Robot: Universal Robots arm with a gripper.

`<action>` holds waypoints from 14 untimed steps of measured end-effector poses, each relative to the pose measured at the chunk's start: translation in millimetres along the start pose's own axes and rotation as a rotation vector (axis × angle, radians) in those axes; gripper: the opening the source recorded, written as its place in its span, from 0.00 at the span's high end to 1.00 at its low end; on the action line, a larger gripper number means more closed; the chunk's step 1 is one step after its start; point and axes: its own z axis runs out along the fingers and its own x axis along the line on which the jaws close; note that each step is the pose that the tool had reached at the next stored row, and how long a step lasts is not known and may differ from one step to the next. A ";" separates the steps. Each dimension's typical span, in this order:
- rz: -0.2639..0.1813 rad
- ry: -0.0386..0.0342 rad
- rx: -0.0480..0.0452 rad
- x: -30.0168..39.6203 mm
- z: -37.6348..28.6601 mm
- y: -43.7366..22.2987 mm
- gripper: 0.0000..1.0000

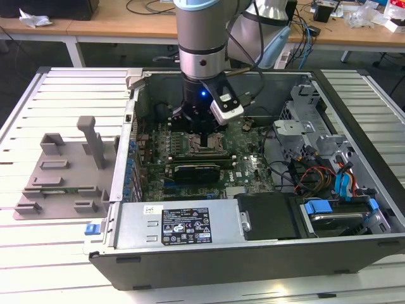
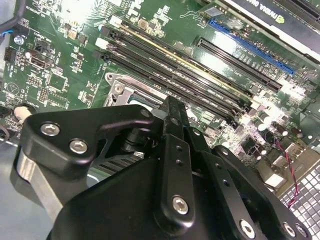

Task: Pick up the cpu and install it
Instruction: 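Install the second cpu locking lever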

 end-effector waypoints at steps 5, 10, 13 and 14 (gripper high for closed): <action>0.000 0.0000 0.0006 1.5 0.3 -0.1 0.89; 0.000 -0.0001 0.0005 2.6 1.6 0.0 0.89; -0.001 -0.0001 0.0006 3.8 3.1 0.1 0.89; -0.001 -0.0001 0.0006 4.0 3.4 0.1 0.89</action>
